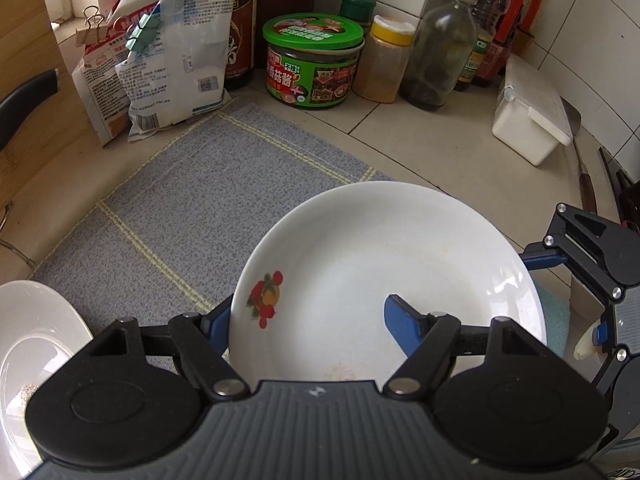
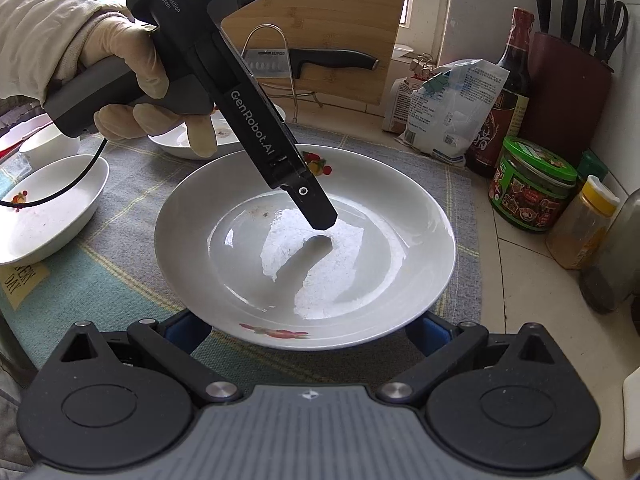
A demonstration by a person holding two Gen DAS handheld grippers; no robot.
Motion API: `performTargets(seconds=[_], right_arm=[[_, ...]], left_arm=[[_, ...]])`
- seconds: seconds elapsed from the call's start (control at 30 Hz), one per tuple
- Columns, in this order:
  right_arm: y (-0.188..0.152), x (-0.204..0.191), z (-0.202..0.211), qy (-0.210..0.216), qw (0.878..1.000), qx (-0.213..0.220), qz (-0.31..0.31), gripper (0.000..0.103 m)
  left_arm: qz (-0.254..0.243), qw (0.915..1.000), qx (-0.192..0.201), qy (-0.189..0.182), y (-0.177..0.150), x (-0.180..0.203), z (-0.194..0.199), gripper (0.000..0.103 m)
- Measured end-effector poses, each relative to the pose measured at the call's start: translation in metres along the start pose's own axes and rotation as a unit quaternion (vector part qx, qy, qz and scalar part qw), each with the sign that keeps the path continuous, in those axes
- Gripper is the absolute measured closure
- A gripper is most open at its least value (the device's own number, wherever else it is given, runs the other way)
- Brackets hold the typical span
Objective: Organize plates and bowls
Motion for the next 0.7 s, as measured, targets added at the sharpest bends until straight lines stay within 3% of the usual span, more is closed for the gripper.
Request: performTargets(seconds=[0.7], right_arm=[[0.002,0.028,-0.03,-0.021,0.999,-0.017,-0.017,0.0]], left_arm=[[0.004,0.9997,0.021,0.008,0.024,-0.013,-0.031,0.028]])
Point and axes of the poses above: each gripper's, at about its wrist camera, not at the fingertips, and z roughly against the way its jaws point, x to its right, y to its top, the point moved 3 cm from there along -z, roughly the way its jaws point, and after that the axes turned 10 degrees about -y, right-handed, at the moved point
